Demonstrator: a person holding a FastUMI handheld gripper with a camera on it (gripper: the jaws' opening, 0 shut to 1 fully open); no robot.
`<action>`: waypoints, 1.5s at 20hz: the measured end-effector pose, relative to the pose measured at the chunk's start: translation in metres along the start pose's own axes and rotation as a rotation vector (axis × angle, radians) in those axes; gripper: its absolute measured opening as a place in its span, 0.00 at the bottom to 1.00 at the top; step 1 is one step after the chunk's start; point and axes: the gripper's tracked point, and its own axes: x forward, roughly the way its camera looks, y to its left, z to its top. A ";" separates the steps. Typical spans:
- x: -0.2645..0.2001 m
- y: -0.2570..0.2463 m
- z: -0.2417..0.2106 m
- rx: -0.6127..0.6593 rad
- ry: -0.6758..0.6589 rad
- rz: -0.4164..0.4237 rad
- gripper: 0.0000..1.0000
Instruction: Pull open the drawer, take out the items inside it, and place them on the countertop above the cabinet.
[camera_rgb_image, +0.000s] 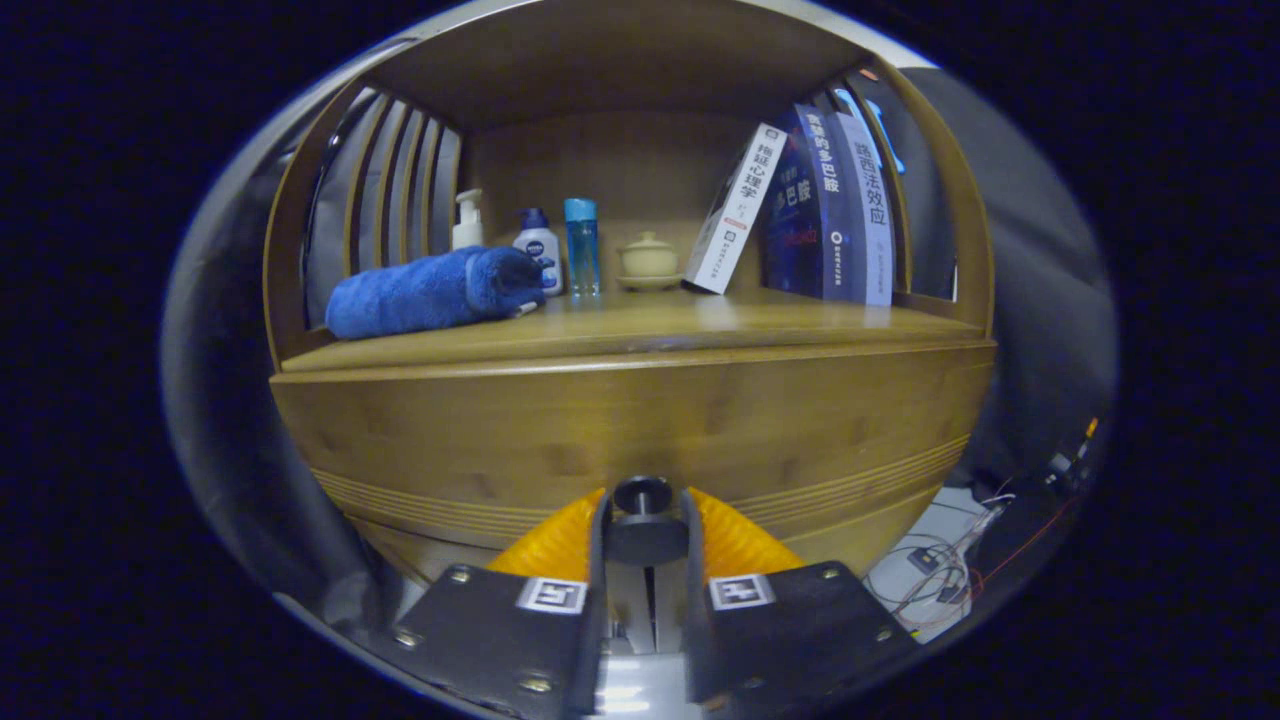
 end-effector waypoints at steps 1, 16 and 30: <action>-0.007 0.000 -0.002 0.004 -0.003 0.012 0.30; -0.159 -0.012 -0.053 -0.020 0.057 0.117 0.30; -0.244 -0.011 0.022 0.034 -0.080 0.128 0.73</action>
